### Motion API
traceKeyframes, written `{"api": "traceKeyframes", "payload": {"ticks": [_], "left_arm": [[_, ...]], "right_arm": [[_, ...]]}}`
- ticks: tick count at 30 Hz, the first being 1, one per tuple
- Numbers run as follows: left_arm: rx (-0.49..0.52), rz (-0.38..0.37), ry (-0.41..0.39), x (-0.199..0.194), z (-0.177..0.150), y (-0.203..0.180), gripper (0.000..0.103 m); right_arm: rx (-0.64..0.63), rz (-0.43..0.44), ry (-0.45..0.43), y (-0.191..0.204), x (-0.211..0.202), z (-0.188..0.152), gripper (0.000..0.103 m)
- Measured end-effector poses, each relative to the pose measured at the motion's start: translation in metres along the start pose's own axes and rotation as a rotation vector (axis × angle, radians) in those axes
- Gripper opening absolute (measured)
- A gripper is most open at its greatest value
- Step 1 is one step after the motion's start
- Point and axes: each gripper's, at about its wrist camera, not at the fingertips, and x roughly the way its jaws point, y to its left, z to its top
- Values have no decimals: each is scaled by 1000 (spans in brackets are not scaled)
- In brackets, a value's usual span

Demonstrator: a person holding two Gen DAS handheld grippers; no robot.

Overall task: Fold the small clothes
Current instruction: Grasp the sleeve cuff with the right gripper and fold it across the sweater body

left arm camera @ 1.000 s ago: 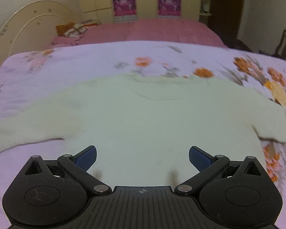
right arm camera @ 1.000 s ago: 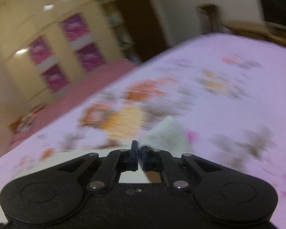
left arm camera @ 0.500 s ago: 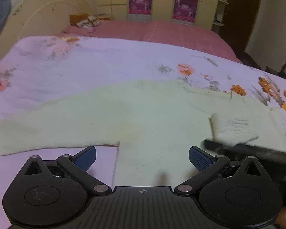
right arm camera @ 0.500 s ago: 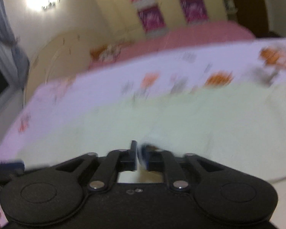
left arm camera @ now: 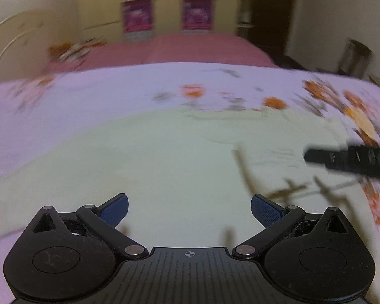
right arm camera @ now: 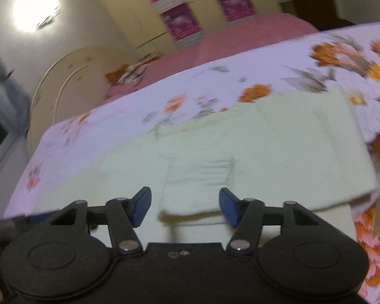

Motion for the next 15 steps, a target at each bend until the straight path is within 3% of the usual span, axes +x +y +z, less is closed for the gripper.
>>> {"api": "traceKeyframes", "payload": {"ticks": [4, 6, 7, 15], "left_arm": [[147, 4, -39, 13, -1, -42, 98], [205, 10, -22, 26, 0, -59, 63], [202, -2, -2, 33, 1, -64, 59], [144, 30, -64, 50, 0, -67, 56]], "right_arm": [[7, -88, -71, -16, -23, 4, 57], [11, -113, -67, -28, -31, 3, 58], [18, -123, -65, -34, -34, 2, 58], [106, -166, -60, -81, -49, -17, 60]]}}
